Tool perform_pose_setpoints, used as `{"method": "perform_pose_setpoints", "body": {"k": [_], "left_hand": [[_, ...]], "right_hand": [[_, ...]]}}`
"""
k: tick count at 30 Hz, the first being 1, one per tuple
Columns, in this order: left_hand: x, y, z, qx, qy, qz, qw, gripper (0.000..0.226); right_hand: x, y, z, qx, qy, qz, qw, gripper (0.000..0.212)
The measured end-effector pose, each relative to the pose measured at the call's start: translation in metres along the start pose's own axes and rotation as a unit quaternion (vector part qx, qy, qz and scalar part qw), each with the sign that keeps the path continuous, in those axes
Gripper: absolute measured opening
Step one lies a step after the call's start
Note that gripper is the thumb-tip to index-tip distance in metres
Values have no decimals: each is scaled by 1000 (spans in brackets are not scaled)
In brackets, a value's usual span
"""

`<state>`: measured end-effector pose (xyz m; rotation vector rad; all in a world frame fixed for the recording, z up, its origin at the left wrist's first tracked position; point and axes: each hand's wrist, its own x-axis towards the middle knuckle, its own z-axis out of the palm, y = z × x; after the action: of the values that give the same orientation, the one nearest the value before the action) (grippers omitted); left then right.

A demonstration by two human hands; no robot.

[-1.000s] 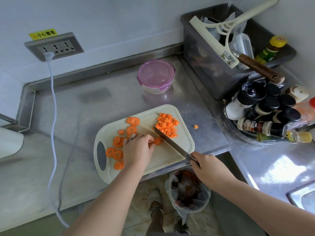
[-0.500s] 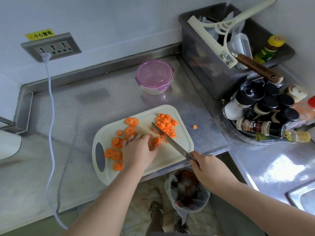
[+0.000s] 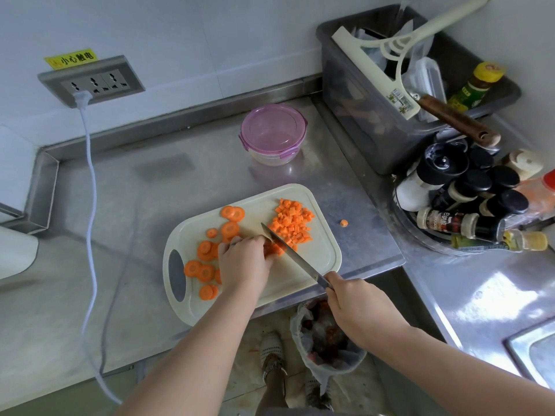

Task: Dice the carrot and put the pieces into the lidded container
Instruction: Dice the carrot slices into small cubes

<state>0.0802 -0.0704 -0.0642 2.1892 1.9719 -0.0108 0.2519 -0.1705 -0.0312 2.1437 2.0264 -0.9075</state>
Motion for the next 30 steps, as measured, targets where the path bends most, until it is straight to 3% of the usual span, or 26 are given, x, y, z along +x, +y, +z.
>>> {"method": "perform_pose_setpoints", "body": {"k": [6, 14, 23, 30], "left_hand": [[2, 0, 2, 6, -5, -5, 1000, 25], [6, 1, 3, 11, -5, -2, 1000, 21], [14, 1, 4, -5, -44, -11, 999, 22], [16, 10, 2, 20, -2, -9, 1000, 26]], "right_hand": [[2, -3, 4, -36, -16, 4, 999, 31], [10, -6, 9, -122, -59, -9, 991, 56], [21, -6, 12, -59, -69, 28, 995, 40], [25, -7, -8, 36, -13, 8, 999, 23]]}}
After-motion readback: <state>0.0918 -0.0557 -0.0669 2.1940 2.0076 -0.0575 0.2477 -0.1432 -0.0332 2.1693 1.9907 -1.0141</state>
